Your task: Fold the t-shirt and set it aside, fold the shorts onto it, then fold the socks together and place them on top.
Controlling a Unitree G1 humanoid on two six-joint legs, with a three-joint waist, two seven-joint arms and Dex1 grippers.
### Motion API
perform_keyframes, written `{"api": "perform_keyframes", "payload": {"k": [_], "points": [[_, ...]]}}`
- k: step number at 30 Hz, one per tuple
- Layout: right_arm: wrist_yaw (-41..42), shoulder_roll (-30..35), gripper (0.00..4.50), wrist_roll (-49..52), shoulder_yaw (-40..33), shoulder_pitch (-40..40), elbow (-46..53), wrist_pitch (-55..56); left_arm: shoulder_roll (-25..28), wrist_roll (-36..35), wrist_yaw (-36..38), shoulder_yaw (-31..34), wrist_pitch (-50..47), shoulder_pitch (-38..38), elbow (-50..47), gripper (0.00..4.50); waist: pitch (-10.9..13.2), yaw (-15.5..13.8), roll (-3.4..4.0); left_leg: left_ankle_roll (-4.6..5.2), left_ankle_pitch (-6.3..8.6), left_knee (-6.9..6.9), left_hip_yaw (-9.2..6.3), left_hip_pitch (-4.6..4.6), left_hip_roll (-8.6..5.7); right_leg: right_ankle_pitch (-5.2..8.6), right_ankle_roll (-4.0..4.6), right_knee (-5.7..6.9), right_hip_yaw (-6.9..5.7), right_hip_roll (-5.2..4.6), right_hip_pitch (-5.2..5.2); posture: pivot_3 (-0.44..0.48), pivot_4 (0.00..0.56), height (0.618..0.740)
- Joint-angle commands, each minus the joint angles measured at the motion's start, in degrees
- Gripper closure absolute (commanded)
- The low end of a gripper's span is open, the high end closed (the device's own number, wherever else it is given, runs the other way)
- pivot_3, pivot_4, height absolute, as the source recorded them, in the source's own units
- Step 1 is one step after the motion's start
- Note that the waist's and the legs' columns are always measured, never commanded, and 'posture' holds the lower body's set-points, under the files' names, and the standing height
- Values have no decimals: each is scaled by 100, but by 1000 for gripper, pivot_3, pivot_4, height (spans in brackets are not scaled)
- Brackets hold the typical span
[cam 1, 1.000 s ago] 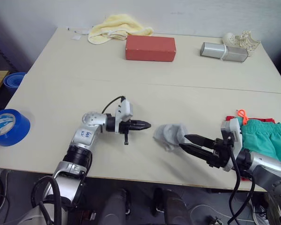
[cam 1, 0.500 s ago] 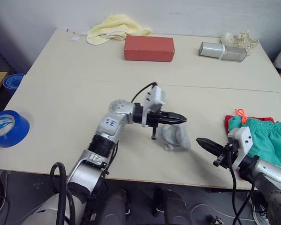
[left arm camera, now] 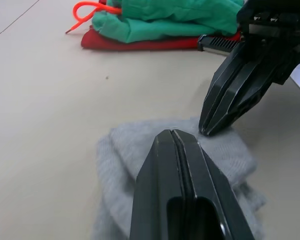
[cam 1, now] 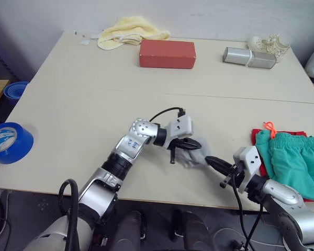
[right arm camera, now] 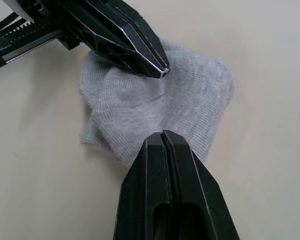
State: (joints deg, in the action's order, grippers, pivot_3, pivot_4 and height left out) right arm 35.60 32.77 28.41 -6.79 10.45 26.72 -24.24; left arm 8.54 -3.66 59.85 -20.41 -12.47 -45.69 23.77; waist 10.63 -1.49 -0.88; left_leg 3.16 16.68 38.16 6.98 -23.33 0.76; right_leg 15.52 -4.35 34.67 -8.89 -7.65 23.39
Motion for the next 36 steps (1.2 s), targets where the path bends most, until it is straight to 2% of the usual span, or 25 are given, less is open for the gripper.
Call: {"api": "perform_keyframes", "payload": {"k": [1, 7, 13, 21, 30, 36], "points": [[14, -48, 4487, -31, -106, -25, 10, 138, 110, -34, -53, 82, -67, 170, -263, 4500, 0, 0, 0, -1, 0, 0, 0, 0, 0, 0, 0, 1, 0, 0, 0, 0, 150, 740], [-72, -407, 4487, 348, -144, -533, 58, 97, 121, 23, -223, 26, -27, 487, -162, 4500, 0, 1, 0, -2, -1, 2, 0, 1, 0, 0, 0, 4, 0, 0, -1, 0, 150, 740], [-103, -530, 4487, -370, 449, -1064, -775, 194, 66, 55, -433, 35, 50, 604, -65, 4500, -1, -12, 2, -2, -1, 4, -2, 3, -2, 0, 0, 6, -1, -3, -3, 0, 150, 740], [12, -836, 4487, -215, 69, -984, -1622, 538, 167, 141, -544, 27, 29, 720, -12, 4500, -3, 0, 6, -3, -3, 7, -2, 14, -3, 0, 0, 11, -2, -3, -15, 0, 150, 740], [187, -893, 4487, 557, -412, -779, -1186, 390, 171, 28, -582, 166, 148, 824, -41, 4500, -7, 11, 12, -2, -2, 7, -4, 19, -2, 0, 0, 12, -1, -5, -20, 0, 150, 740], [381, -666, 4487, 427, -243, -769, -795, 478, 203, -715, -8, 684, 559, 758, -411, 4500, -7, 21, 14, -4, -1, 4, -4, 15, 1, 2, 4, 15, -1, -5, -10, 0, 150, 740]]}}
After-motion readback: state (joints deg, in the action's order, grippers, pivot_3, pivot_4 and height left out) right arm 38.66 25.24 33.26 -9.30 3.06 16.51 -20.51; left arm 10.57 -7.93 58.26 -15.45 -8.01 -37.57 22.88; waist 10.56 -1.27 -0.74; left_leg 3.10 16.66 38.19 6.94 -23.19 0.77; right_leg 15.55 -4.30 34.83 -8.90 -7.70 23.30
